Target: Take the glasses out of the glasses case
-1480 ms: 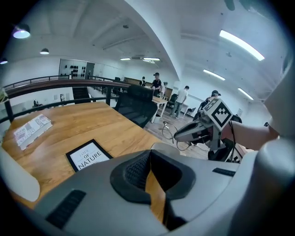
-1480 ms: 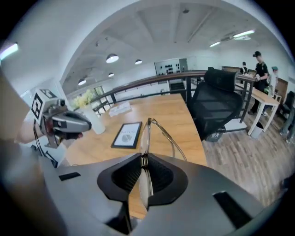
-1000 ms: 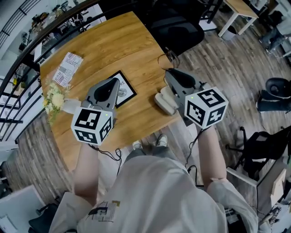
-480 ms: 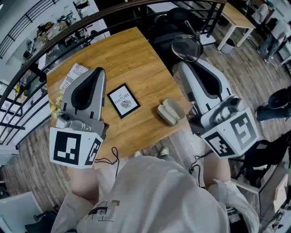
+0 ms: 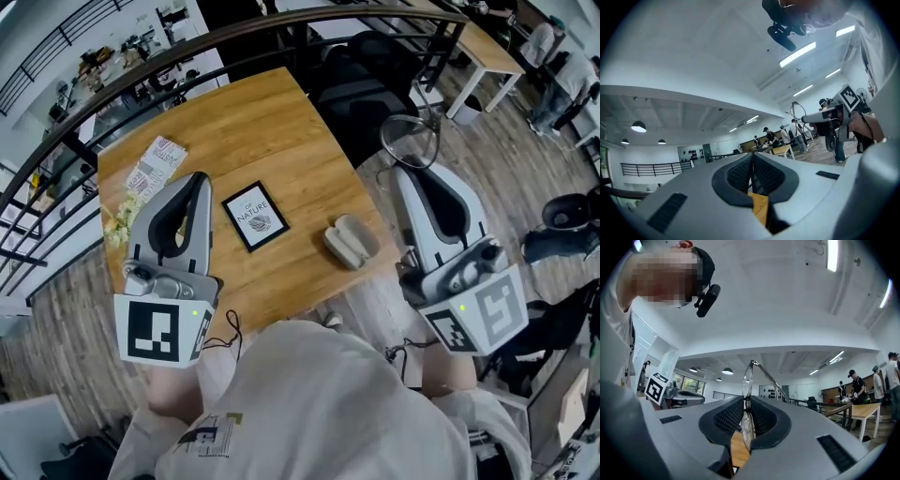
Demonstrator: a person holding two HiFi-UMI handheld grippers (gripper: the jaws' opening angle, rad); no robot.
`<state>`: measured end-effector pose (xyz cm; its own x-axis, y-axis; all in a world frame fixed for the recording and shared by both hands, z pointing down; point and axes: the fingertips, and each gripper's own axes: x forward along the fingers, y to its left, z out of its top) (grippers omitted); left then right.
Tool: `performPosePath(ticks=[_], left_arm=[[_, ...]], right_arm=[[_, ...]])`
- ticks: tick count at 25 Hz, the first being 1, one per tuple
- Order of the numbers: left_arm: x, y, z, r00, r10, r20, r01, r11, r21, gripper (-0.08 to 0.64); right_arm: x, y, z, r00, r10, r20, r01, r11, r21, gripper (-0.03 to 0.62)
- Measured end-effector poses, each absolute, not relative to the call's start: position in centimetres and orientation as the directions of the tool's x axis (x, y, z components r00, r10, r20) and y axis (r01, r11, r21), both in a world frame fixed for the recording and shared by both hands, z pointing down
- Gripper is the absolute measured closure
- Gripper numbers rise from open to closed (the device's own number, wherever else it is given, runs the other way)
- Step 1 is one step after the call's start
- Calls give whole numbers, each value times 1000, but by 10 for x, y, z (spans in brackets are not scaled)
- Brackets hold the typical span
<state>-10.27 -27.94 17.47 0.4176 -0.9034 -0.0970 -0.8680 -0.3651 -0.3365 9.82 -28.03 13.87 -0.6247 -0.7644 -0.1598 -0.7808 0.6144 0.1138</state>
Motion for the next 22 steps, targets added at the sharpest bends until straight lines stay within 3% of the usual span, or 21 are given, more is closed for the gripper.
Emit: performPosePath(ticks=[13,22], left_arm=[[-94,-276,250,417,-908,38,-868,-411,-279,541],[-102,-277,255,421,-907,17,-859,-405,-314,541]], right_arm=[[96,-285,239,-626,-778,51,-776,628,58,528],[99,-279,247,-611,-788,79,-782,616,92,528]])
